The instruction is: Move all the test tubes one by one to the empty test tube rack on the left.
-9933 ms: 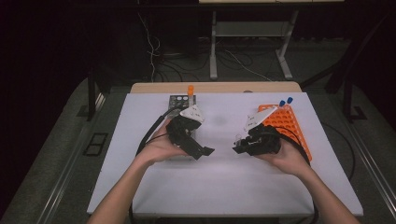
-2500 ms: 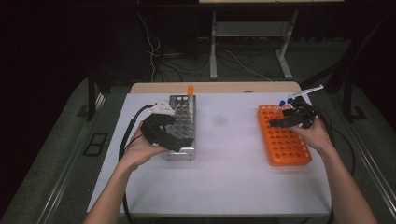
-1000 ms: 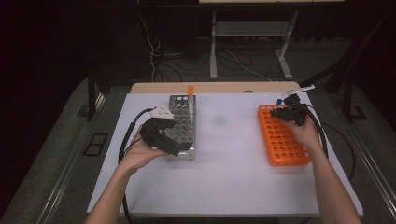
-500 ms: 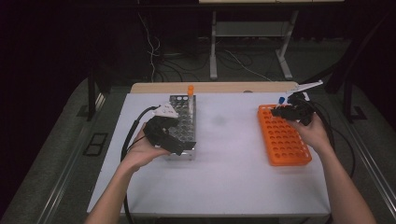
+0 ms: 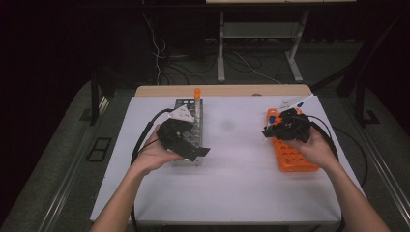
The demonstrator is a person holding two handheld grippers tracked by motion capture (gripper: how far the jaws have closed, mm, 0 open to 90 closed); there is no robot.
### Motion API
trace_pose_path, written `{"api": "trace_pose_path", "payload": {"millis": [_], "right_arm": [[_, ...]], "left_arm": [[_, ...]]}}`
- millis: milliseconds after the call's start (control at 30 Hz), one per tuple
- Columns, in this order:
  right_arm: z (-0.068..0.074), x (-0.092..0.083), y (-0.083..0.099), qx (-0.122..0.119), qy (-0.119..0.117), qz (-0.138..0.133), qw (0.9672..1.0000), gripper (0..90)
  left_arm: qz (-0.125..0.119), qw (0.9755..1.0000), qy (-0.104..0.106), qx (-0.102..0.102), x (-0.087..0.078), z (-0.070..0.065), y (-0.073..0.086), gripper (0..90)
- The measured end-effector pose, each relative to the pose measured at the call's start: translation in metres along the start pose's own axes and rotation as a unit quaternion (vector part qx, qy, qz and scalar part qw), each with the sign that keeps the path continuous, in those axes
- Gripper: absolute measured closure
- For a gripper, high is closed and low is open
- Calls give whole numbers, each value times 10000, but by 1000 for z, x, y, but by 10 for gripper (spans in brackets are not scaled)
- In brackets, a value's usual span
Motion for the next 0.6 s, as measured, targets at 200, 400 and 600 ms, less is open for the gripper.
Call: {"api": "trace_pose_path", "payload": {"millis": [200, 400, 600], "right_arm": [[24, 14, -7, -303, -283, 129, 9991, 758], [45, 27, -14, -638, -548, 221, 9962, 758], [70, 37, -23, -930, -780, 322, 9921, 758]], "left_arm": [[153, 9996, 150, 187, 8, -3, -11, 4], [314, 9982, 324, 404, 18, -8, -22, 36], [527, 9954, 489, 638, 26, -14, -30, 110]]}}
Point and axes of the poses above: each handheld gripper's, and its own axes: x roughly forward along the jaws, y roughly out of its underside, z roughly to its left, the point moved 1 cm from there along x, roughly forward along the jaws, and after that the axes turned 2 degrees about -x, right-handed, at the moved point
